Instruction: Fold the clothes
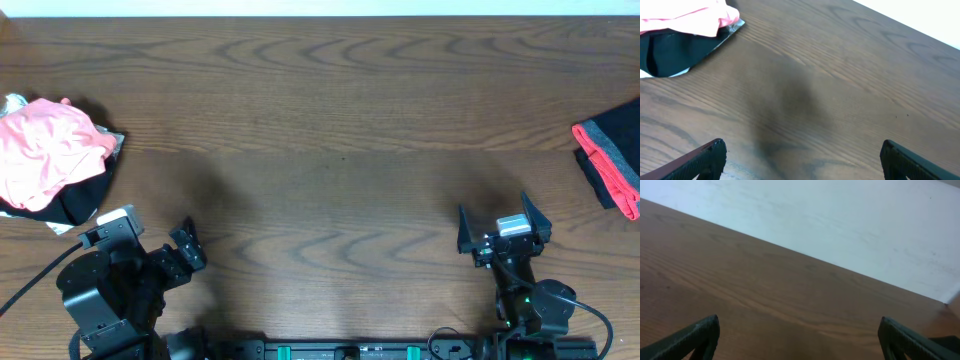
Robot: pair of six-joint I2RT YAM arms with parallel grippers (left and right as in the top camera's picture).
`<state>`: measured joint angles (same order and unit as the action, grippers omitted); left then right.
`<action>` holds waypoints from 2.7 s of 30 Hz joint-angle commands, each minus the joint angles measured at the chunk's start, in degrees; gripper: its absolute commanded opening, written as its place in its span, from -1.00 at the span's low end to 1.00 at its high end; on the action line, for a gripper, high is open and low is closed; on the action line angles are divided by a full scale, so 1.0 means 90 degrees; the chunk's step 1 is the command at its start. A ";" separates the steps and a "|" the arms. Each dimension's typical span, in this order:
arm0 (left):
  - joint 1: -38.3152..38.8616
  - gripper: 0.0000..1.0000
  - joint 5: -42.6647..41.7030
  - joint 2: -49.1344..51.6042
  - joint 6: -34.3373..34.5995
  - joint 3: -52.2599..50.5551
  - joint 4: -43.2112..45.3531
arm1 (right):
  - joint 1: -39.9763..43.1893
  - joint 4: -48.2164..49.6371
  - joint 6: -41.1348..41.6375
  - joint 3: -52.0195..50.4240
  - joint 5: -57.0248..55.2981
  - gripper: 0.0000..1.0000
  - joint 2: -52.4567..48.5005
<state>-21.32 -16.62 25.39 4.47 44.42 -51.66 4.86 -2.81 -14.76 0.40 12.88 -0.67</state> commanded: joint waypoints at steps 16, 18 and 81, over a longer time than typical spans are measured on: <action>0.0576 0.96 -0.0034 -0.0005 0.0012 -0.0002 -0.0117 | 0.0000 -0.0039 -0.0102 -0.0010 -0.0090 0.99 0.0039; 0.0576 0.96 -0.0034 -0.0007 0.0012 -0.0002 -0.0117 | 0.0000 -0.0039 -0.0102 -0.0010 -0.0090 0.98 0.0039; 0.1914 0.96 0.0425 -0.2807 -0.0804 -0.4911 0.5418 | 0.0000 -0.0039 -0.0102 -0.0010 -0.0090 0.98 0.0039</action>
<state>-4.38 -12.43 0.60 -1.98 1.10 -0.64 4.86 -2.83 -14.81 0.40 12.58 -0.67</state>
